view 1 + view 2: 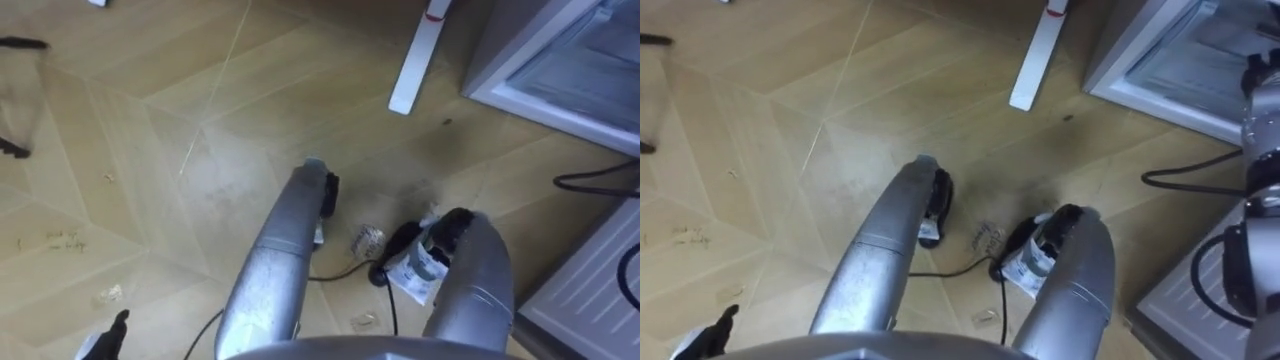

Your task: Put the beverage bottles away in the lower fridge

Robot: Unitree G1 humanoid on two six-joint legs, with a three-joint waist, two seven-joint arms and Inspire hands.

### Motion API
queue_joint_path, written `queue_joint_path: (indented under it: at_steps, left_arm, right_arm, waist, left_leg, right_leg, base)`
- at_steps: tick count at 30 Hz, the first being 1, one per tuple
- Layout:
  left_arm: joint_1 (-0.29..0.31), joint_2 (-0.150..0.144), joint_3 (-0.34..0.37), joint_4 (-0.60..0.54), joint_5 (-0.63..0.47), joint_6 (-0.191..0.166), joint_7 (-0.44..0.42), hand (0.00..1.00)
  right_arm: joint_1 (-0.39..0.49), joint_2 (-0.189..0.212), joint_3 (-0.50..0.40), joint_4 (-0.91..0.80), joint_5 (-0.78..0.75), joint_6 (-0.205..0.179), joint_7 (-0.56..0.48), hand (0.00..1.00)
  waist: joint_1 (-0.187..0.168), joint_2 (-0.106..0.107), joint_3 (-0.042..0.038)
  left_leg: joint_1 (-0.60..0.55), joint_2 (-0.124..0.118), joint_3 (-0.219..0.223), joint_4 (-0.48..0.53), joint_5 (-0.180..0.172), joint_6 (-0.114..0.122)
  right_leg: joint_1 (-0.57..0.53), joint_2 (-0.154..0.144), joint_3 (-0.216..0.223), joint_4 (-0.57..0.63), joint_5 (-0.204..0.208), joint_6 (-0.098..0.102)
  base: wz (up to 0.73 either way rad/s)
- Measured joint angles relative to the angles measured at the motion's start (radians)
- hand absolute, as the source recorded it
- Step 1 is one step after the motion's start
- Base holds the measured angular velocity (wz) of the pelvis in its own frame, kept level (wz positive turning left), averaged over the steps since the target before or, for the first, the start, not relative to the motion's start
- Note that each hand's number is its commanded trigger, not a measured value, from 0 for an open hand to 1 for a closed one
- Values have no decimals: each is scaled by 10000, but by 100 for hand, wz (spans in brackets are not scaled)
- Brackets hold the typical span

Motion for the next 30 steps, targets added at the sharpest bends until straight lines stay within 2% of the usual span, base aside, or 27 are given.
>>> queue_joint_path:
  at_steps: [2, 5, 6, 9, 11, 13, 16, 19, 21, 24, 25, 27, 28, 30]
  left_arm:
    - [-10, 60, 49, 8, -14, -7, 16, 0]
    - [-179, 92, 19, 168, -79, 2, 64, 0]
    - [-336, 93, 16, 330, -90, 22, 64, 0]
    - [-814, 109, 9, 735, -87, 11, 61, 0]
    - [-1082, 102, -6, 953, -74, 5, 31, 0]
    - [-1354, 81, -21, 1261, 7, -80, 0, 0]
    - [-1694, 65, -148, 1552, 36, -103, -51, 0]
    - [-2307, 37, -158, 2167, 40, -76, -132, 0]
    - [-2937, -52, -169, 2762, 19, -69, -149, 0]
    - [-3430, -258, -167, 3301, 5, -215, -122, 0]
    - [-3549, -302, -166, 3435, 6, -236, -117, 0]
    - [-3812, -472, -162, 3778, 6, -325, -44, 0]
    - [-3847, -525, -163, 3843, 30, -359, -42, 0]
    - [-3962, -831, -163, 4095, 329, -455, 10, 0]
  right_arm:
    - [1, 67, 10, 40, 27, 22, 0, 0]
    - [0, 142, -2, 451, 38, 29, 186, 0]
    - [0, 139, -28, 677, 54, 73, 305, 0]
    - [-1, 141, -34, 1025, 49, 230, 527, 0]
    - [0, 155, -30, 1062, 49, 312, 576, 0]
    - [1, 167, -29, 1142, 44, 519, 675, 0]
    - [4, 212, -10, 1507, -76, 835, 1080, 0]
    - [613, 286, 8, 1538, -841, 1006, 1855, 0]
    - [1269, 358, 126, 1532, -1558, 1035, 2657, 0]
    - [2186, 393, 576, 1441, -2408, 1034, 3760, 0]
    - [2363, 436, 678, 1437, -2573, 1004, 3964, 0]
    - [3171, 988, 698, 1462, -3478, 976, 4511, 0]
    - [3406, 1149, 759, 1488, -3704, 978, 4620, 0]
    - [4370, 1771, 1168, 1738, -5030, 997, 5028, 0]
  waist:
    - [15, 0, 0]
    - [35, -7, 5]
    - [32, -20, 12]
    - [32, -107, 65]
    - [31, -149, 91]
    - [8, -139, 89]
    - [7, -128, 83]
    - [16, -92, 65]
    - [-8, -100, 67]
    - [-75, -84, 53]
    - [-101, -83, 51]
    - [-315, -67, -24]
    - [-373, -77, -52]
    - [-563, -108, -187]
  left_leg:
    - [47, 10, -176, -246, 142, 18]
    - [254, 36, -365, -781, 404, -98]
    - [363, 37, -371, -1017, 539, -91]
    - [677, 48, -315, -1499, 650, -174]
    - [865, 161, -228, -1753, 744, -139]
    - [1049, 181, -274, -2010, 768, -143]
    - [1421, 287, -257, -2451, 842, -126]
    - [1904, 435, -275, -3012, 1204, -50]
    - [2513, 451, -279, -3556, 1267, 38]
    - [3460, 522, -237, -4173, 1285, 96]
    - [3650, 526, -229, -4317, 1281, 103]
    - [4371, 631, -225, -4789, 1252, 151]
    - [4551, 645, -217, -4933, 1252, 155]
    - [5359, 657, -5, -5554, 1279, 200]
  right_leg:
    - [195, 10, -310, -246, 77, -53]
    - [579, 7, -765, -741, 208, -125]
    - [709, -19, -866, -895, 243, -137]
    - [992, -83, -997, -1217, 314, -157]
    - [1198, -131, -1177, -1411, 376, -196]
    - [1458, -130, -1408, -1705, 482, -210]
    - [1841, 71, -1516, -2258, 709, -85]
    - [2354, 431, -1644, -2990, 990, 30]
    - [2953, 688, -1647, -3696, 1211, 259]
    - [3948, 1093, -1664, -4658, 1476, 543]
    - [4149, 1131, -1700, -4841, 1513, 589]
    - [5022, 1443, -1869, -5680, 1700, 786]
    - [5244, 1495, -1922, -5899, 1755, 831]
    - [6040, 1656, -1882, -6633, 1915, 1048]
  base:
    - [13]
    - [23]
    - [27]
    - [19]
    - [-2]
    - [-2]
    - [-7]
    - [-4]
    - [0]
    - [-8]
    - [0]
    - [6]
    - [6]
    - [9]
